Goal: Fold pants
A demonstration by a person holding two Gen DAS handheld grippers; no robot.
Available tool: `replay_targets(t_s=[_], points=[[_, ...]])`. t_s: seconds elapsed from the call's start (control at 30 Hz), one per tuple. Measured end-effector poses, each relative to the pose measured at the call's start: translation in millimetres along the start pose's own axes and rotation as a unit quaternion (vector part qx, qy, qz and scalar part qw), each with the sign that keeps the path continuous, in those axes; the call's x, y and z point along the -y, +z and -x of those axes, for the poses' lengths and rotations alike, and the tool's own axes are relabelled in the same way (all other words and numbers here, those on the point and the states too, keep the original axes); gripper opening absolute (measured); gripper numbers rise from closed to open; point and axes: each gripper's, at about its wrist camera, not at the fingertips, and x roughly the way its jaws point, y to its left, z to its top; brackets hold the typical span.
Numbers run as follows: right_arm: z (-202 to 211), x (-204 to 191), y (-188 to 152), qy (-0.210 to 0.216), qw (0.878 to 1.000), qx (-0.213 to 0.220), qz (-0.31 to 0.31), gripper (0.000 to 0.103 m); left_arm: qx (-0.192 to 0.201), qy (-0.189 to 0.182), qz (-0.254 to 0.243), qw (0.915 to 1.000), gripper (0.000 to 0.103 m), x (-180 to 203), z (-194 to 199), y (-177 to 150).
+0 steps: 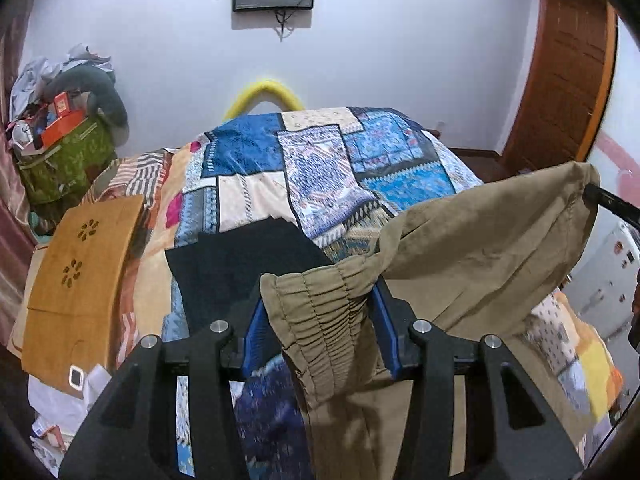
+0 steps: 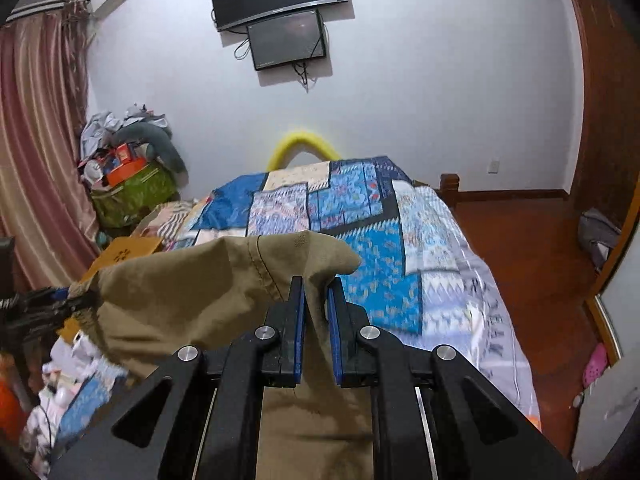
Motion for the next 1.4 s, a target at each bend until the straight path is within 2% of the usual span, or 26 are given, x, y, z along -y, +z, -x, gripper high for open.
replay_targets(t_s=[0.27, 0.33, 0.57, 0.77, 0.93, 1.07, 1.13, 1.27, 1.33, 1.4], points=[[51, -6, -61, 0.004, 1.000, -0.008, -0.007, 0.010, -0.011, -0.019, -0.024, 0.9995, 0.047, 11, 39, -57], [61, -7, -79, 0.008, 1.000, -0.022, -0.017, 0.010, -0.019, -0.018, -0.027, 0.9993, 0.047, 14, 45, -72], [79, -9, -127, 0.009, 0.997, -0.058, -0.053, 0.014, -0.038, 0.006, -0.053, 0.9979, 0.047, 25, 58, -125], [85, -14, -173, -0.002, 0.994, -0.094, -0.062, 0.014, -0.071, 0.007, -0.043, 0.9965, 0.048, 21, 55, -160], [80, -16, -201, -0.011, 0.990, -0.130, -0.056, 0.015, -0.095, 0.011, -0.041, 0.9946, 0.049, 19, 54, -179], [80, -16, -215, -0.019, 0.987, -0.149, -0.055, 0.018, -0.096, 0.014, -0.050, 0.9940, 0.049, 19, 63, -186], [84, -16, -220, -0.029, 0.986, -0.156, -0.051, 0.023, -0.090, 0.022, -0.058, 0.9940, 0.049, 20, 70, -185], [98, -16, -218, -0.048, 0.987, -0.151, -0.040, 0.039, -0.075, 0.018, -0.075, 0.9942, 0.049, 26, 87, -174], [108, -18, -212, -0.053, 0.988, -0.140, -0.039, 0.042, -0.057, 0.017, -0.091, 0.9940, 0.059, 33, 98, -167], [117, -23, -202, -0.057, 0.991, -0.120, -0.035, 0.048, -0.040, 0.021, -0.112, 0.9927, 0.078, 43, 106, -161]])
